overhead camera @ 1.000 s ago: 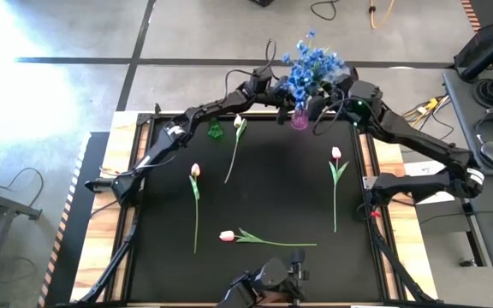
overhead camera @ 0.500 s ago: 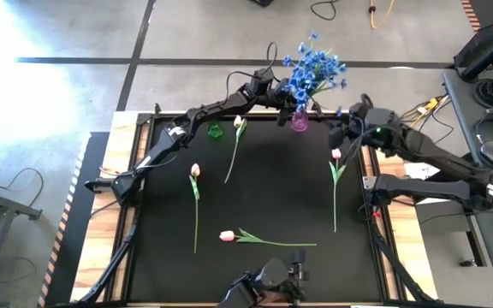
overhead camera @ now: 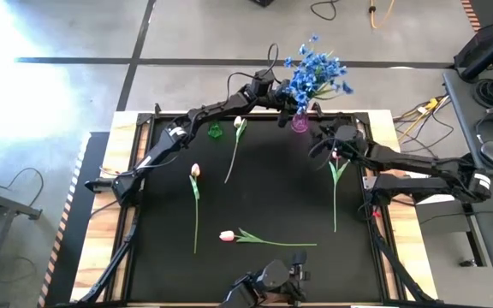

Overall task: Sort flowers into vase by color
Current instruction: Put the blue flowers into the violet vase

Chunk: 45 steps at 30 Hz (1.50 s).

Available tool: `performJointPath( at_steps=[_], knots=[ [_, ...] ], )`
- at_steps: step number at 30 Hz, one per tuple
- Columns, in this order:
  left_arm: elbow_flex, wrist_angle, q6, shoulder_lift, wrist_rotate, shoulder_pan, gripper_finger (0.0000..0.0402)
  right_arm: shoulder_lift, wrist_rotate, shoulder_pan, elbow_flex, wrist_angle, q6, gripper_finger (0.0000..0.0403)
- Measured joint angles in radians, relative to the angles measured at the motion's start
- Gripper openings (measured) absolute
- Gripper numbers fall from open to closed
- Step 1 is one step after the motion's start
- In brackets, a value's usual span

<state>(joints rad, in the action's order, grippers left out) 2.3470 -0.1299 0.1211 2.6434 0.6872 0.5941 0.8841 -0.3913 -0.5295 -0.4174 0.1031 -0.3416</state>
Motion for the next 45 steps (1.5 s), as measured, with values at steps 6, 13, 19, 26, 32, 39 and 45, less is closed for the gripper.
performJointPath(
  at_steps=[6, 13, 19, 26, 32, 39, 45],
  knots=[
    [0.0, 0.006, 0.005, 0.0, -0.016, -0.005, 0.0086, 0.074, -0.001, -0.023, -0.003, 0.084, 0.001, 0.0201],
    [0.0, 0.016, 0.002, 0.0, -0.016, -0.007, 0.0089, 0.117, -0.001, -0.039, -0.084, 0.115, 0.006, 0.0201],
    [-0.001, 0.02, -0.008, 0.0, 0.013, -0.009, 0.0089, 0.108, 0.038, -0.076, -0.247, 0.004, 0.126, 0.0201],
    [0.006, 0.009, -0.068, 0.0, 0.098, -0.004, 0.0089, 0.034, 0.405, -0.24, -0.343, -0.324, 0.16, 0.0201],
    [0.006, -0.1, -0.193, -0.018, 0.187, 0.011, 0.0088, 0.009, 0.573, -0.303, -0.329, -0.331, 0.123, 0.0201],
    [0.008, -0.164, -0.305, -0.03, 0.248, 0.025, 0.0088, 0.029, 0.635, -0.303, -0.327, -0.338, 0.082, 0.0247],
    [0.008, -0.174, -0.339, -0.04, 0.27, 0.027, 0.0088, 0.031, 0.603, -0.303, -0.327, -0.323, 0.125, 0.0302]
  ],
)
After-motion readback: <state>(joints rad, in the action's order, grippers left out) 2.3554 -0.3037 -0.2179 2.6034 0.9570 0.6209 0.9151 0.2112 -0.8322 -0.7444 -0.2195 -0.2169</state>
